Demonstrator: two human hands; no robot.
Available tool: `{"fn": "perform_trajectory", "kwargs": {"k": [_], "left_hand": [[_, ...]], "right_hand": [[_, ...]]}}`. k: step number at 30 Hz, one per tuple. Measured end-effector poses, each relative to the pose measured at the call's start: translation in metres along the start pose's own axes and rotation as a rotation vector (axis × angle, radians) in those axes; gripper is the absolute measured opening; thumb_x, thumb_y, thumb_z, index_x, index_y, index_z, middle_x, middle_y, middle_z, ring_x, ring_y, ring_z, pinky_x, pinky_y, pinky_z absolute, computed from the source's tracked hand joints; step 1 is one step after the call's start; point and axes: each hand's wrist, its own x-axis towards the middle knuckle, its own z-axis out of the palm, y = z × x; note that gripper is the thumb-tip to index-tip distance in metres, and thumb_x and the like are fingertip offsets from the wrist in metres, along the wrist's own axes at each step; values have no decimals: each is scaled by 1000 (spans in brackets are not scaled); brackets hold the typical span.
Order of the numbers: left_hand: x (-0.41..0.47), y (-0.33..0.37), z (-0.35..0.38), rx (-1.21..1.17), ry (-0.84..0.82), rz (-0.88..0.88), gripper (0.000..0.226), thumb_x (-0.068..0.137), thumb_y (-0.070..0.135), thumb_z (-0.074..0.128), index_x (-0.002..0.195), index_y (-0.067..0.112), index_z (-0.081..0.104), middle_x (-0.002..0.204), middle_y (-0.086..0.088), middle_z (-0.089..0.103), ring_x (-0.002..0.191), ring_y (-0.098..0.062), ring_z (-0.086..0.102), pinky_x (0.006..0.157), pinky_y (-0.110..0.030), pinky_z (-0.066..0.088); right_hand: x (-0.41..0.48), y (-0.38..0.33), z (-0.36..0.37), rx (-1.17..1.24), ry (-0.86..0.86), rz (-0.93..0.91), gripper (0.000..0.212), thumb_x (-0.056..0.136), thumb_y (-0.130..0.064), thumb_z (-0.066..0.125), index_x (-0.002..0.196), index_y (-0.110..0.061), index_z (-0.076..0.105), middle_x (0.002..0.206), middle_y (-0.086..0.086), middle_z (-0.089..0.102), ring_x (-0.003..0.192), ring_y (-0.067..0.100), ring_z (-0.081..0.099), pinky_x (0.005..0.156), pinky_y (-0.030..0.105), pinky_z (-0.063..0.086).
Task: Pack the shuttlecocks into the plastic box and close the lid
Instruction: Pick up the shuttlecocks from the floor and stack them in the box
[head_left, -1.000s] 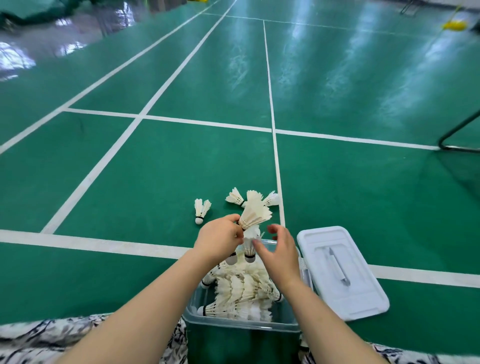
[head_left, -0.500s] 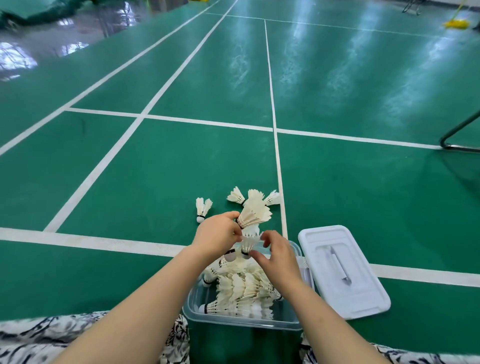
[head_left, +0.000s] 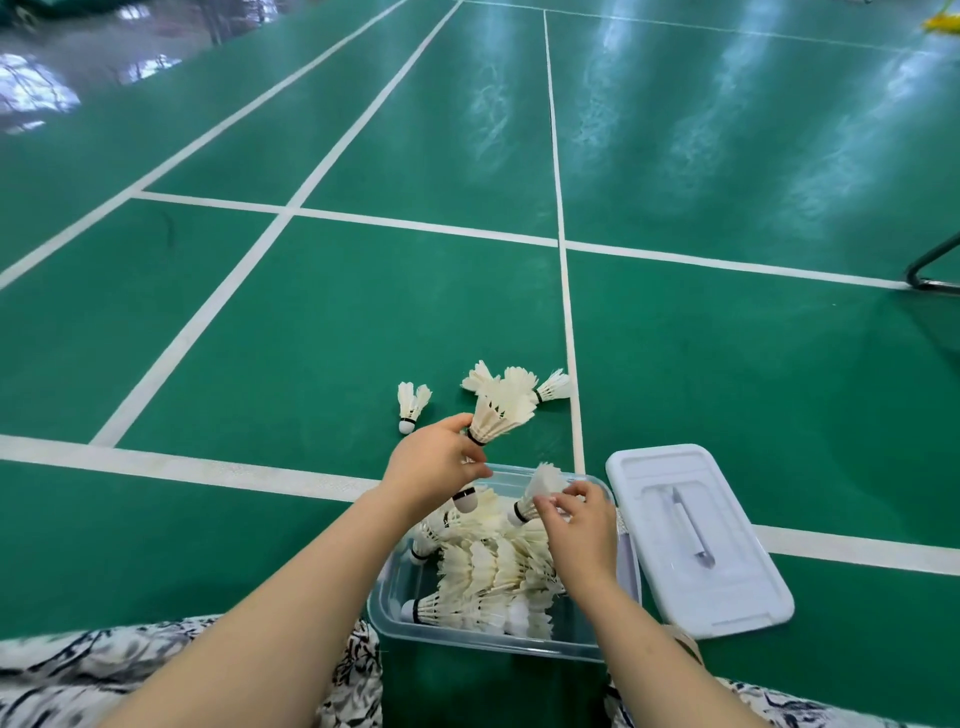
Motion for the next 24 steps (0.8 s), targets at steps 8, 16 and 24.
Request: {"fn": "perform_trajectory", "kwargs": {"k": [8,16,24], "left_hand": [[2,-12,0,-31,-28,-58,34,82,39,65,111,21,70,144,11,43,116,-12,54,87,-26,44],[3,-25,14,-95,-20,-63,30,79,34,71,105,21,72,143,11,45,113,-13,56,87,-26,44],[9,-23,14,-25,-36,-27,29,81,35,69,107,22,72,140,12,47,110,-14,57,86,-27,45]], "right_hand": [[-6,-2,23,111,-251,61,34,89,-29,61,57,-22,54,65,-5,51,65,14,48,60,28,34],[-1,4,47,-337,-365,-58,31,94,-33,48,65,-22,52,84,0,52,92,28,58,78,35,44],[-3,1,41,-88,-271,32,34,82,-42,60,114,-29,56,105,-7,56,103,15,54,94,39,46]]}}
